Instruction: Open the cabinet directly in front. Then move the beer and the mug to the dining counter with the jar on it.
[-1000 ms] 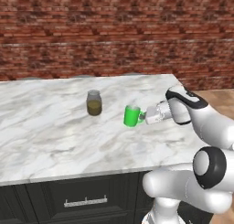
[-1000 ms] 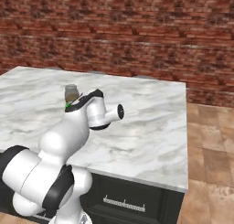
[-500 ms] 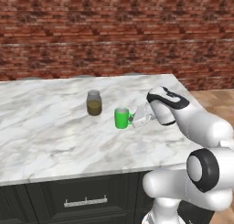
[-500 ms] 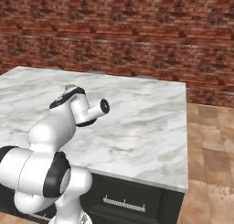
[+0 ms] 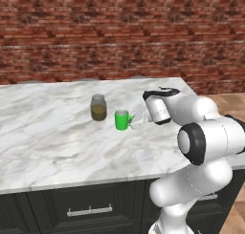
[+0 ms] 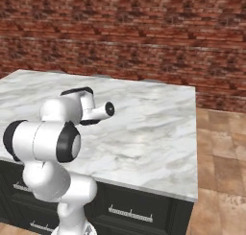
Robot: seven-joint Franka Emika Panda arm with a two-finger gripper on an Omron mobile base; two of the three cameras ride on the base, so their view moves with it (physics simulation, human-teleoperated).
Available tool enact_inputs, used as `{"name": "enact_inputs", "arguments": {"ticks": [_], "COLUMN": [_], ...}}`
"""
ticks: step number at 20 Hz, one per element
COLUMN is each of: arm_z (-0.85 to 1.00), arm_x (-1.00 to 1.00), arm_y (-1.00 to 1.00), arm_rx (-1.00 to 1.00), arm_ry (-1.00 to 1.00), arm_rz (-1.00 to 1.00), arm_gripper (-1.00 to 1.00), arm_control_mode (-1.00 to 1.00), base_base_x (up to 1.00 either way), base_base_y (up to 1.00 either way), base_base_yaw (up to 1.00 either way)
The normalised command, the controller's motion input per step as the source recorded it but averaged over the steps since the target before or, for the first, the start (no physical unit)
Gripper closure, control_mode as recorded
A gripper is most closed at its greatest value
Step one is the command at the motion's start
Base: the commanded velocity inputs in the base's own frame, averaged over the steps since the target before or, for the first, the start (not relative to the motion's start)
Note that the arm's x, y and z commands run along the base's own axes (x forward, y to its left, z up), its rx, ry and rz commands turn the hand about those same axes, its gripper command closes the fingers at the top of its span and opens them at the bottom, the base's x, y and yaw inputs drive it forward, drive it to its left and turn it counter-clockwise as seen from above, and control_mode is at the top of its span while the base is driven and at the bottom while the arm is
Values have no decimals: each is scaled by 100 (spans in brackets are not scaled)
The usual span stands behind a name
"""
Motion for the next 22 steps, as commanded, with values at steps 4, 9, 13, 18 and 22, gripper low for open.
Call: {"name": "enact_inputs", "arguments": {"ticks": [4, 9, 13, 18, 22], "arm_z": [-46, -35, -14, -14, -8], "arm_x": [48, 36, 43, 40, 19], "arm_y": [-1, 0, 0, 1, 2], "arm_rx": [0, 0, 0, 0, 0], "arm_ry": [0, -3, -7, -5, -2], "arm_rz": [1, 1, 0, 0, 0], "arm_gripper": [100, 100, 100, 100, -100], "arm_control_mode": [-100, -100, -100, -100, -100], "base_base_x": [0, 0, 0, 0, 0], "base_base_y": [0, 0, 0, 0, 0], "base_base_yaw": [0, 0, 0, 0, 0]}}
